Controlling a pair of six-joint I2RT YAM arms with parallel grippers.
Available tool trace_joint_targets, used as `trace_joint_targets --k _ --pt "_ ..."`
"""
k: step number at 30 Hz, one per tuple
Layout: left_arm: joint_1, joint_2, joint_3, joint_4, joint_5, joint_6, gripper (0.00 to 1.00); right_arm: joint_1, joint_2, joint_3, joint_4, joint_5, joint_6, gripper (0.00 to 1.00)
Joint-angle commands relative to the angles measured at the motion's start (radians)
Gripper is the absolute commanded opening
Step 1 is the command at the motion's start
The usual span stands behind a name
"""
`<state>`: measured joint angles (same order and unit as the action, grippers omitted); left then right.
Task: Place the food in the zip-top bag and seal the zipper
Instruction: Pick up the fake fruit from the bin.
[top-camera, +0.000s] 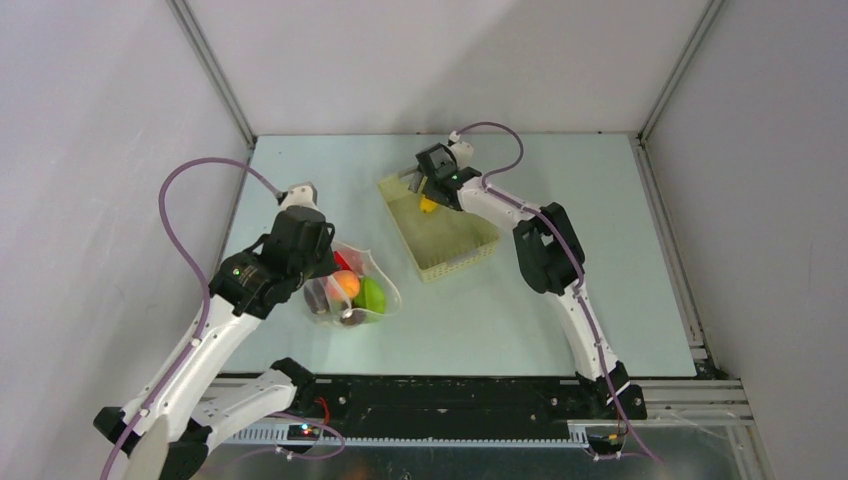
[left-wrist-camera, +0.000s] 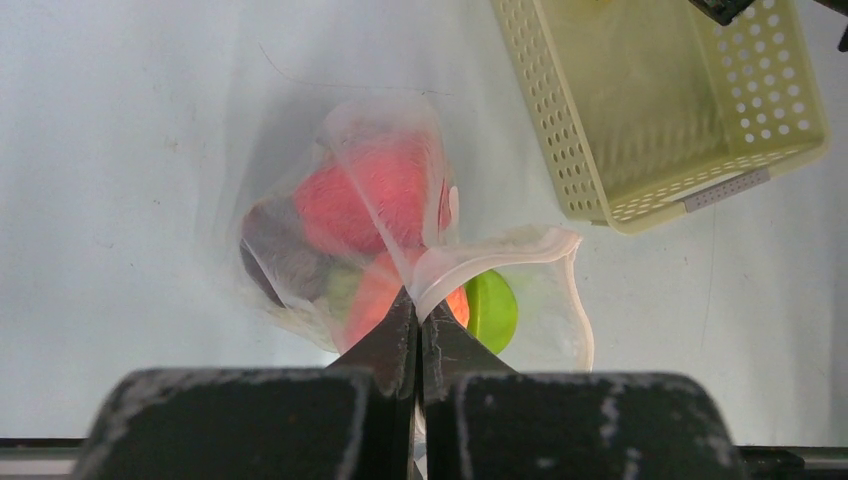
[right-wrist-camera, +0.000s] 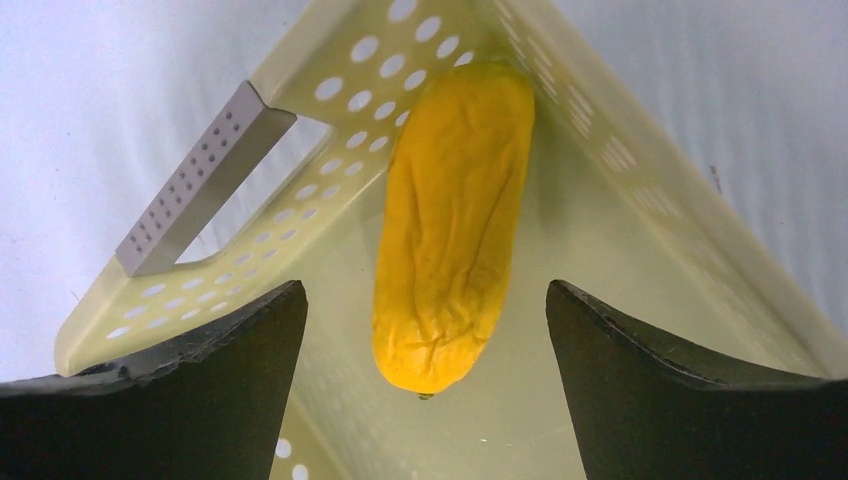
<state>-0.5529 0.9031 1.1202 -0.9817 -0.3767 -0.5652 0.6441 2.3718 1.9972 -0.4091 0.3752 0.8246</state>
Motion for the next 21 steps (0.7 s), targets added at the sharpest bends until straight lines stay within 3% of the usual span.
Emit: trace_joint_targets --k 1,13,21 --pt "0.010 -0.010 0.000 0.052 0.019 0.017 0.00 0.008 0.037 0.082 -0.048 0.000 0.028 0.92" --pt "0.023 -0.010 0.000 0.057 0.036 0.022 0.00 0.002 0.095 0.139 -0.108 -0.015 0.047 0.83" --pt "0.027 -0.014 0.000 0.057 0.037 0.023 0.00 -0.011 0.112 0.145 -0.128 -0.032 0.068 0.68"
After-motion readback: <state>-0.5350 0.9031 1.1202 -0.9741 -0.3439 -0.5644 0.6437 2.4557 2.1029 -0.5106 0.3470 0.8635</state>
